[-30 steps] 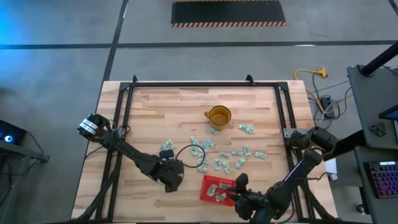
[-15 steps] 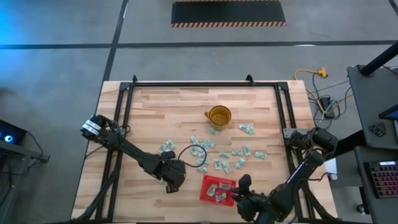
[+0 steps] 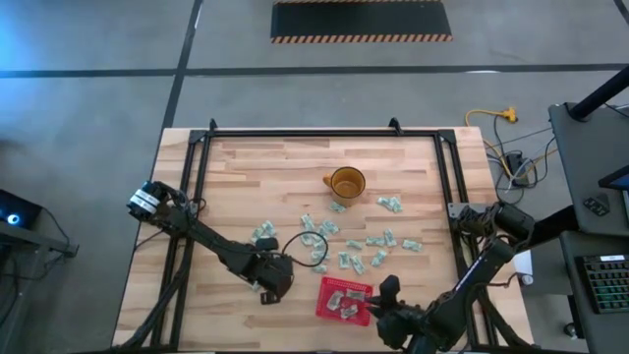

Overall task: Pick and place Stevia / Truvia into bins
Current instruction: Put the stevia packet into the bin

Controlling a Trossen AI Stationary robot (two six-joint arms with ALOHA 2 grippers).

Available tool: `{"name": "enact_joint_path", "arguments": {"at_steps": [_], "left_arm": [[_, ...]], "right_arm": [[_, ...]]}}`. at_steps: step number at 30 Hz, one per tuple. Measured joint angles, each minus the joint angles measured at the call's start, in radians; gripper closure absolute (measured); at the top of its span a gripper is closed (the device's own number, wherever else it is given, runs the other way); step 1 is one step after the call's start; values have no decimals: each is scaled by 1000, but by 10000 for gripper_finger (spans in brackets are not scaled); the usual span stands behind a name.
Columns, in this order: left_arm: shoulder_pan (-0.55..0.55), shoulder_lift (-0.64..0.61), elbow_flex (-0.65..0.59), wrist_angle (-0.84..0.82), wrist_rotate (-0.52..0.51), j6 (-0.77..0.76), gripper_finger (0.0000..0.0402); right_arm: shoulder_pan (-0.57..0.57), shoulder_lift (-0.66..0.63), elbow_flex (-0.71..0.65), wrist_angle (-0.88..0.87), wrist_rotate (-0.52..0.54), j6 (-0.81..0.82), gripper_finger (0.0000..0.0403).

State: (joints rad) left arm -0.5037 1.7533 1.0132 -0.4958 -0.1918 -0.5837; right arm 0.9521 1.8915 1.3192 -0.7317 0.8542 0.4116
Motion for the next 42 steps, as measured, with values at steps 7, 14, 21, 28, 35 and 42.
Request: {"name": "enact_joint_path", "arguments": {"at_steps": [7, 14, 21, 28, 35, 42], "left_arm": [[-3, -11, 37, 9, -39, 86, 397], [-20, -27, 68, 102, -133, 229, 400], [-22, -13, 73, 483, -133, 534, 401], [-22, 41, 73, 707, -36, 688, 401], [-6, 100, 82, 763, -28, 744, 375], [-6, 109, 95, 777, -27, 749, 291]], "right_arm": [[6, 0, 43, -386, -142, 471, 311], [6, 0, -17, -504, -204, 679, 323], [6, 0, -45, -516, -204, 683, 328], [6, 0, -56, -520, -203, 689, 323], [6, 0, -66, -519, -202, 689, 331], [5, 0, -67, -517, -198, 692, 329]]}}
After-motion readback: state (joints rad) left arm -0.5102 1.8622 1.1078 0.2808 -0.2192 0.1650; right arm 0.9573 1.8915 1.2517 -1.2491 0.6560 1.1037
